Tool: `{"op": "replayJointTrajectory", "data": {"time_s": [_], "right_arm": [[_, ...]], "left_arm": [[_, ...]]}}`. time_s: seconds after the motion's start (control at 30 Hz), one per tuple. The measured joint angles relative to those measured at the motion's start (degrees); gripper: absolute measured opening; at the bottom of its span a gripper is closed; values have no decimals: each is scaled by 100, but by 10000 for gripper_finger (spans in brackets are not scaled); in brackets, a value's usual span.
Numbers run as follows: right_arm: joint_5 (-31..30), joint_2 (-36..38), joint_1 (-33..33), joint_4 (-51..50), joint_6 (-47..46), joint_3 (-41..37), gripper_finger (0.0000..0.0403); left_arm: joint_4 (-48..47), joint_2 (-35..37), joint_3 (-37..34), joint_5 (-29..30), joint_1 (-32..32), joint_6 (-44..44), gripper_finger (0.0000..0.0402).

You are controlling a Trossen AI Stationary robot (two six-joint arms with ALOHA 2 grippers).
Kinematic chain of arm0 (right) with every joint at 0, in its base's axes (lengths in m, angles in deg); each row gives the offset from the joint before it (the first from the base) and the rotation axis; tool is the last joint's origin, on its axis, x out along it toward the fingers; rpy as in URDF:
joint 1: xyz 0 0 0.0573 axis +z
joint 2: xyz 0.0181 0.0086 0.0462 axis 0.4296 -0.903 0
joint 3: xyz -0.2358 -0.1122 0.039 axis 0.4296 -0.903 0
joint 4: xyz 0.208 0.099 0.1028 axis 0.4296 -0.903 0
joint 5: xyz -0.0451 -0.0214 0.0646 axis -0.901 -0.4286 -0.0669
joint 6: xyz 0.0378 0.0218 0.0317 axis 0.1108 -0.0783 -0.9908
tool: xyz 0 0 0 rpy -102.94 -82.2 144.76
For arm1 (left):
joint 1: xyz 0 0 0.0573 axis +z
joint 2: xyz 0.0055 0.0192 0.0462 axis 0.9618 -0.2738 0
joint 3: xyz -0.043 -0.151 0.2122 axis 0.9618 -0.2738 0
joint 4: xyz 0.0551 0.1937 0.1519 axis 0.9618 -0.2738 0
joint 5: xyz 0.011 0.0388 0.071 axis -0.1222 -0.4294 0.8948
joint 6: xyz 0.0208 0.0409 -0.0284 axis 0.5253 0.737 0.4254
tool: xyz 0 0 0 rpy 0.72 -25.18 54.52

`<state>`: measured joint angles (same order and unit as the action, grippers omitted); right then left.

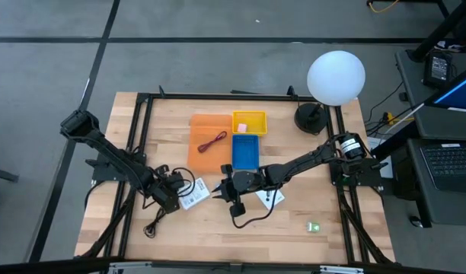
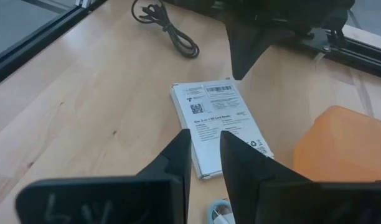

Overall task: Pick and place items into bin
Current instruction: Put the left card reader box into the blue bin

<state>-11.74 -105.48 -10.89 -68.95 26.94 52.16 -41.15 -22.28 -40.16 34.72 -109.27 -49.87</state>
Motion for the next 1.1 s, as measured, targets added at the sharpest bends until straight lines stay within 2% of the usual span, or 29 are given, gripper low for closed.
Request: {"op": "replayJointTrajectory", "data": {"time_s": [0.33,0.87,1.1], "right_arm": [[0,0,-1,-25,1,0,67],[0,0,-1,-35,-122,0,67],[2,2,-1,-161,-124,0,67]], "left_arm": [[35,-178,2,-201,0,-168,2],[91,-323,11,-199,0,-164,2],[376,-303,-163,-281,0,-201,2]]}}
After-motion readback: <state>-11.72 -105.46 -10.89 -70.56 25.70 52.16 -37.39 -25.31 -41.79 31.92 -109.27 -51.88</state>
